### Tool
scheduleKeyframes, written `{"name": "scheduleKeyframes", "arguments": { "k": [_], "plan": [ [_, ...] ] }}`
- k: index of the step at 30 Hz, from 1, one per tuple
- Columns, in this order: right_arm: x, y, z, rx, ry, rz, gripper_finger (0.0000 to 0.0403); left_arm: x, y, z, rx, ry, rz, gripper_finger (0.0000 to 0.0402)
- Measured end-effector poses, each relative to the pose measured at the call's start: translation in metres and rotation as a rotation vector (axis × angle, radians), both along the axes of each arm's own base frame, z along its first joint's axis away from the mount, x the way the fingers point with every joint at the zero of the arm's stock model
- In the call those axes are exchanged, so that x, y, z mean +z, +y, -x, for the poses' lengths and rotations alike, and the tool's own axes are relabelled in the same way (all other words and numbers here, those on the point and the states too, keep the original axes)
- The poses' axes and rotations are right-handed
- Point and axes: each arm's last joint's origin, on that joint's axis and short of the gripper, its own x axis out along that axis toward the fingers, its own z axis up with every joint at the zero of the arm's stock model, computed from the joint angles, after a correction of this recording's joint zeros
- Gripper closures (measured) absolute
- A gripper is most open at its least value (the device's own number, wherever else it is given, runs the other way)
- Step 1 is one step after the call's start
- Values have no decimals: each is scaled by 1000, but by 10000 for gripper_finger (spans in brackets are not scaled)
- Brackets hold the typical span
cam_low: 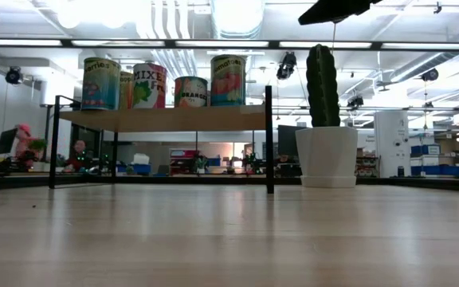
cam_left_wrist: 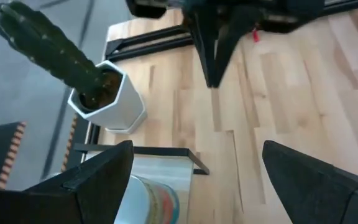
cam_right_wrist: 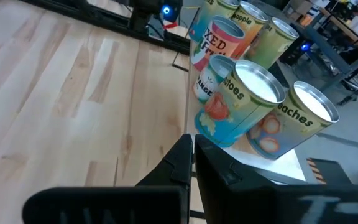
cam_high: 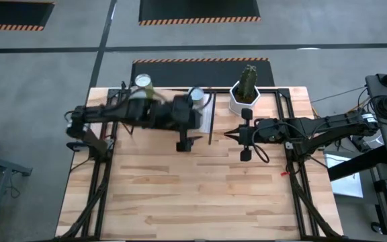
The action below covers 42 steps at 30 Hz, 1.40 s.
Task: Pick and place cans onto a shelf
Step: Put canned peaches on the shelf
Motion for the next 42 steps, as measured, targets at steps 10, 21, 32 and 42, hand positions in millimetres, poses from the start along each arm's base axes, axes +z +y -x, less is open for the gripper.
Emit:
{"name": "scheduleKeyframes", "arguments": {
  "k": [10, 21, 32, 42],
  "plan": [
    [3, -3, -9, -32, -79, -55, 394, -68, -45, 59, 148, -210, -158, 63],
    [40, -54, -45, -162, -56, -45, 394, -85, -47, 125, 141, -551, -21, 63],
    [77, -147, -108, -102, 70, 71, 394, -95, -36, 157, 185, -645, -4, 63],
    [78, -241, -131, 8, 103, 75, 394, -89, -32, 168, 190, -674, -20, 63]
  ]
}}
